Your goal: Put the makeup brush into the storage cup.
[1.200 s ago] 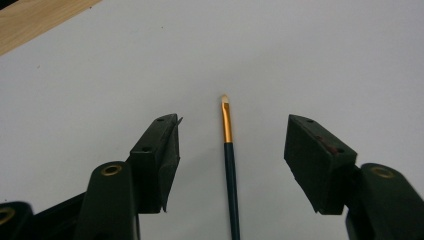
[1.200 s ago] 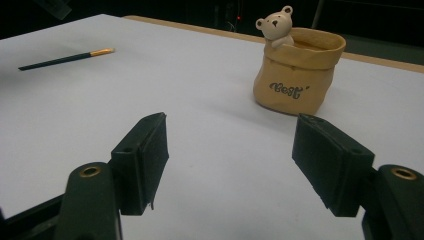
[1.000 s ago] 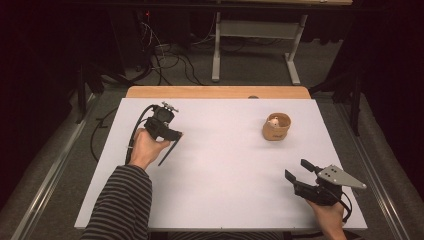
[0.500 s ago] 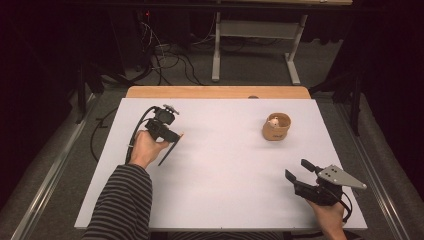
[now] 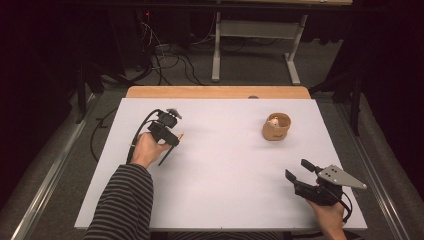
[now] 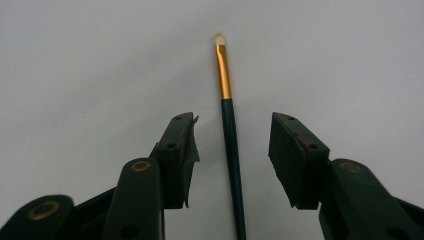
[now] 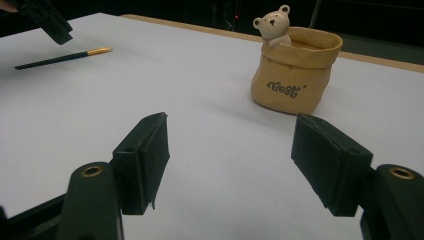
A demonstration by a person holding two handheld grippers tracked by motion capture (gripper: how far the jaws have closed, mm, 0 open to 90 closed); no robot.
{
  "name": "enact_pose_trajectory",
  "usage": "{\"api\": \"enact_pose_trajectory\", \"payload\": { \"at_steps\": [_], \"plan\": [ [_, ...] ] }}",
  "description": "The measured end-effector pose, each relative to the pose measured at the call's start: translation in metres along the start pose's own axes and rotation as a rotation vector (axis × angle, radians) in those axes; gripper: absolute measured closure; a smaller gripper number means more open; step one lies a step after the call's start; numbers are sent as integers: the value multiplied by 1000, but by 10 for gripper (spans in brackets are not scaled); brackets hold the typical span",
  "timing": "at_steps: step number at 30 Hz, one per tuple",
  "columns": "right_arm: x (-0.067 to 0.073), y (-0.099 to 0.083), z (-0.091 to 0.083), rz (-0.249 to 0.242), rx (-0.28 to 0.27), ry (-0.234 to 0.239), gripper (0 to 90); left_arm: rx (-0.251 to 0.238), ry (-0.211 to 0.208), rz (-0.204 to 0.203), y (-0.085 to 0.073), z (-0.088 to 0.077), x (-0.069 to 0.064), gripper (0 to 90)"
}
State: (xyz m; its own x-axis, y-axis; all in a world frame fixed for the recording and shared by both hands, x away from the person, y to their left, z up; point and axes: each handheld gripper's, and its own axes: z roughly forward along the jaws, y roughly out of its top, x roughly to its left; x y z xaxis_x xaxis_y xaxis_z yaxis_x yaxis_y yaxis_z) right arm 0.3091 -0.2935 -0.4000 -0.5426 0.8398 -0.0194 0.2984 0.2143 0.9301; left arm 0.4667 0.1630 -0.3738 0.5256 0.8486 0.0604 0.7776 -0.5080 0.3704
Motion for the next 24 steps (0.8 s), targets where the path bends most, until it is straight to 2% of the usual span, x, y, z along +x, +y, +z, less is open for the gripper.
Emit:
{"api": "enact_pose_trajectory", "payload": {
  "at_steps": [12,21,24],
  "plan": [
    [0,0,0,0,2,3,332,63,2,1,0,10,1,594],
    [-1,0,0,-4,3,5,333,84,-10,-9,-4,16,3,630],
    [-1,0,0,3,7,2,333,87,-13,-24,-7,18,5,641]
  ]
}}
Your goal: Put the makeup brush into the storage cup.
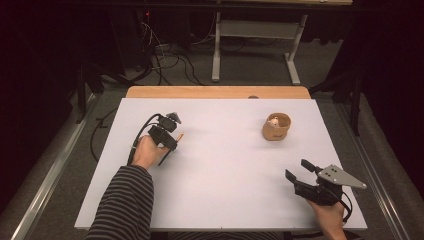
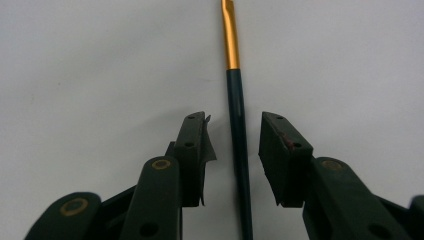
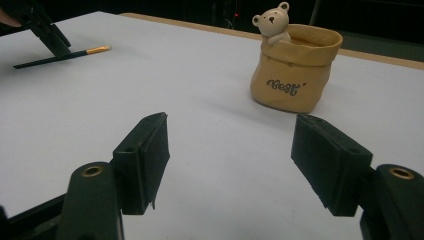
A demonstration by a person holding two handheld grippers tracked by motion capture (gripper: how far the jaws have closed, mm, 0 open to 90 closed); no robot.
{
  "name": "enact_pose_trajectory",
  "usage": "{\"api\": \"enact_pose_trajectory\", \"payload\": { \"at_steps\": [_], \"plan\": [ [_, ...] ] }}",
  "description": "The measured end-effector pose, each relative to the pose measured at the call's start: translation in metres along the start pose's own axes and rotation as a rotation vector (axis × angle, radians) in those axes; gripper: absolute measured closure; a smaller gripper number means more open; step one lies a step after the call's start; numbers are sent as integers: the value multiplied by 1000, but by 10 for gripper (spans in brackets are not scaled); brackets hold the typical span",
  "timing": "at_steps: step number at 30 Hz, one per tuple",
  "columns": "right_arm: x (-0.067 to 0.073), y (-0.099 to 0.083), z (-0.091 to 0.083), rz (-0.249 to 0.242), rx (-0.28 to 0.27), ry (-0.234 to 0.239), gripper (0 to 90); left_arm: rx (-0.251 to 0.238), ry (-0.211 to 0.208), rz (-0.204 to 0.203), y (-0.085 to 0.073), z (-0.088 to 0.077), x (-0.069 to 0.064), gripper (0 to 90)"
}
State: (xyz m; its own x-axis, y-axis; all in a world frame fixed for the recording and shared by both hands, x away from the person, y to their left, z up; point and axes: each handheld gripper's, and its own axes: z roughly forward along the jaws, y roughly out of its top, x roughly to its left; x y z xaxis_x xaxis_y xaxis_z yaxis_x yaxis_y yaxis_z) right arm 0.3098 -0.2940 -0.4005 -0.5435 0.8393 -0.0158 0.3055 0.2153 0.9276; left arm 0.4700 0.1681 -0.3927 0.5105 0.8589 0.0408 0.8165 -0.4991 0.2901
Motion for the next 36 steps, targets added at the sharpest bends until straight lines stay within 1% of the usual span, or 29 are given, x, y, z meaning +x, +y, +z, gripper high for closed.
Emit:
{"api": "enact_pose_trajectory", "payload": {
  "at_steps": [8,10,13,20,24,28,32,36],
  "plan": [
    [0,0,0,-1,2,-3,333,12,-10,-10,-2,4,1,676],
    [0,0,0,-1,2,-2,333,23,-11,-6,-2,5,1,682],
    [-1,0,0,-1,2,-3,334,35,-16,-5,-2,5,0,714],
    [0,0,0,3,5,-5,334,38,-21,5,-2,6,-1,751],
    [0,0,0,3,6,-5,335,42,-20,18,-1,6,-3,793],
    [-1,0,0,-2,3,-2,335,43,-27,20,-1,6,-3,813],
    [0,0,0,7,6,-3,335,42,-32,23,-1,6,-3,827],
    [0,0,0,4,7,-4,335,42,-46,14,-1,6,-1,829]
  ]
}}
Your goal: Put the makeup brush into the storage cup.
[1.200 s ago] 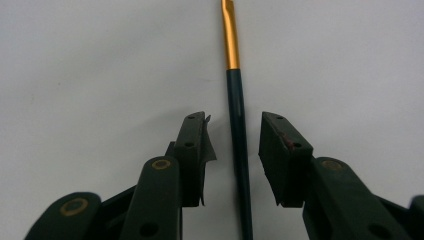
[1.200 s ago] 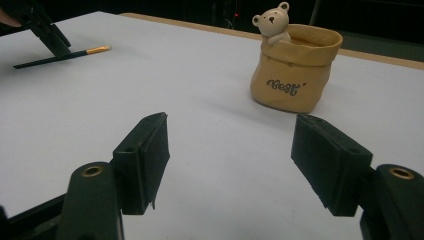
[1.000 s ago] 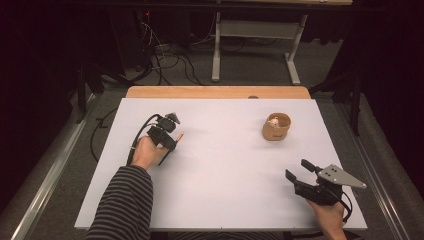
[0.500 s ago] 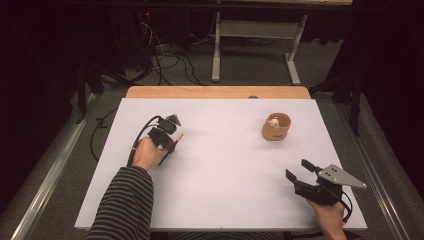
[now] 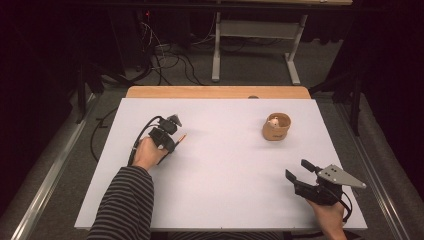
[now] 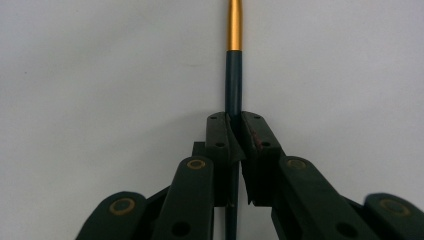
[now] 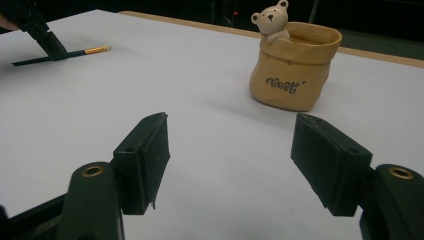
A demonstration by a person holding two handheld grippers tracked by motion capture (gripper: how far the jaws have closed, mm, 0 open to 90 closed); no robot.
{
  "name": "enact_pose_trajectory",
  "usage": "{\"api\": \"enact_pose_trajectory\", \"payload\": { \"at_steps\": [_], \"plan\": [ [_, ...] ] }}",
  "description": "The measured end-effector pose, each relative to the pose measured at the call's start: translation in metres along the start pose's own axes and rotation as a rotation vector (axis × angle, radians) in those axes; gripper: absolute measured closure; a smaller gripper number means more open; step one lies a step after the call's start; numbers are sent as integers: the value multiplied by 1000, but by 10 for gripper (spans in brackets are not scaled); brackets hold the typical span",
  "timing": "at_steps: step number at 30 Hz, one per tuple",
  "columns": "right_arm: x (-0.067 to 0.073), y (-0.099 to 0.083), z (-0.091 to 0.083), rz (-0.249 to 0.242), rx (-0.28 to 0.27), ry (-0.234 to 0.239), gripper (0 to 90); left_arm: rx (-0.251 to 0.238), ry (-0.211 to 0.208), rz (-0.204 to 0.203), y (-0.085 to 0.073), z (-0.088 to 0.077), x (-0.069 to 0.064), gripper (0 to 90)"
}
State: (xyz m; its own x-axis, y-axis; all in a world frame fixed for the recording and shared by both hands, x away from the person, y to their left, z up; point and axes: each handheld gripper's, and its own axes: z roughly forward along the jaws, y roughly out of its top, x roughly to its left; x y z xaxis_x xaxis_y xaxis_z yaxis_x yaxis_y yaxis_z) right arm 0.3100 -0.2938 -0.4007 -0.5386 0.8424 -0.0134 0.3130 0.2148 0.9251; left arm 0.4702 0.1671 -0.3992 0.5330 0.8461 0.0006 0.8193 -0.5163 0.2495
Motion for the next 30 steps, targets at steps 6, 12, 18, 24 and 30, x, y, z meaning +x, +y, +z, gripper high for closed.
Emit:
{"api": "enact_pose_trajectory", "payload": {
  "at_steps": [6,12,18,24,30],
  "plan": [
    [0,0,0,-1,-2,4,335,1,-14,-8,0,0,2,833],
    [0,0,0,0,-1,5,335,0,-13,-13,0,0,2,835],
    [0,0,0,-7,-2,5,335,-14,-17,-11,-1,-2,2,836],
    [0,0,0,-9,-1,4,335,-37,-24,-8,-2,-6,3,836],
    [0,0,0,-5,-1,4,335,-63,-32,0,-3,-12,1,836]
  ]
}}
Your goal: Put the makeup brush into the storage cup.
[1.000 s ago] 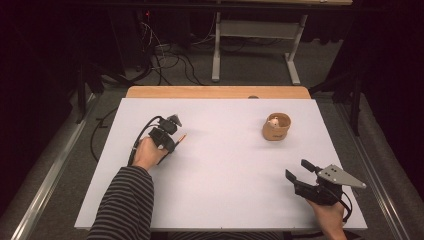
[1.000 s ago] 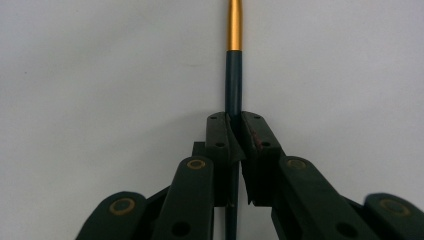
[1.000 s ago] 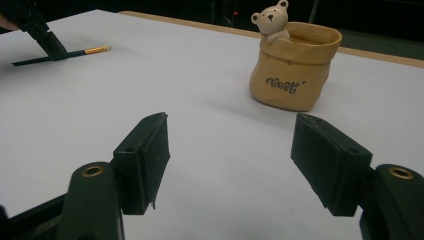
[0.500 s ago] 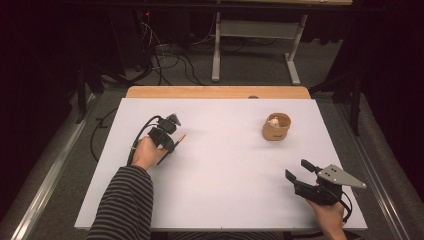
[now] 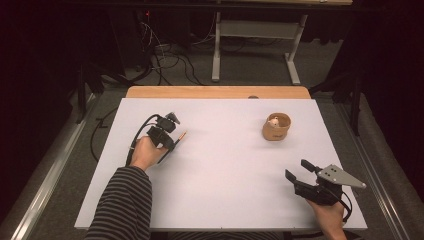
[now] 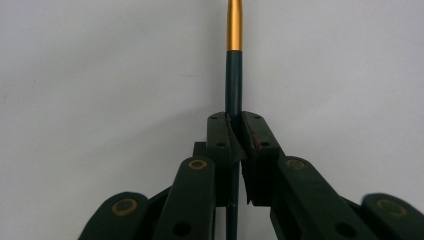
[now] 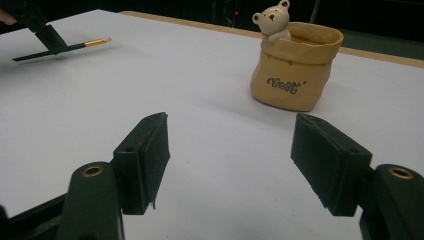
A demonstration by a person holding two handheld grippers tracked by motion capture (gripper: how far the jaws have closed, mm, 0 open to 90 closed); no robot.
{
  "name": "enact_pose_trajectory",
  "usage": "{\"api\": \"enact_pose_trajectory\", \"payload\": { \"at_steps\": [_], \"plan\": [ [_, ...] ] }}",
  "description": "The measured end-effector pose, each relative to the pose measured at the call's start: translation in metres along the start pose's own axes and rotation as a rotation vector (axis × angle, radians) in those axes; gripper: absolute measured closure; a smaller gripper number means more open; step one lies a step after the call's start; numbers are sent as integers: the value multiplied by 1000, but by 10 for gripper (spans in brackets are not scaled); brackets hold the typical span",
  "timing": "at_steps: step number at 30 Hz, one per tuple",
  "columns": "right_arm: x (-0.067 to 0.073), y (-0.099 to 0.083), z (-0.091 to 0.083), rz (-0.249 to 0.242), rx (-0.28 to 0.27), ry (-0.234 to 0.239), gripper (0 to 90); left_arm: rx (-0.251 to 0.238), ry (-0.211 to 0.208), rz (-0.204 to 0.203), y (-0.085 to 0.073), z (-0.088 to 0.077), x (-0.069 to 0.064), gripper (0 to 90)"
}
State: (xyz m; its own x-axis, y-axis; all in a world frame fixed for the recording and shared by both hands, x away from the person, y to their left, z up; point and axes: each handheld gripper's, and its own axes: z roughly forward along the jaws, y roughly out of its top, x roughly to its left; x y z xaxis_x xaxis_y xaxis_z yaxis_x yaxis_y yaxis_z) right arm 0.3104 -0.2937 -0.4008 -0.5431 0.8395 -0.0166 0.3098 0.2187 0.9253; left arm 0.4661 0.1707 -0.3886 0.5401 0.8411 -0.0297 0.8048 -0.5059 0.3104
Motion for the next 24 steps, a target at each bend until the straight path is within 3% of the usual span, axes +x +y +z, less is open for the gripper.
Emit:
{"api": "enact_pose_trajectory", "payload": {
  "at_steps": [24],
  "plan": [
    [0,0,0,5,3,2,336,-137,-48,60,-7,-26,-18,837]
  ]
}}
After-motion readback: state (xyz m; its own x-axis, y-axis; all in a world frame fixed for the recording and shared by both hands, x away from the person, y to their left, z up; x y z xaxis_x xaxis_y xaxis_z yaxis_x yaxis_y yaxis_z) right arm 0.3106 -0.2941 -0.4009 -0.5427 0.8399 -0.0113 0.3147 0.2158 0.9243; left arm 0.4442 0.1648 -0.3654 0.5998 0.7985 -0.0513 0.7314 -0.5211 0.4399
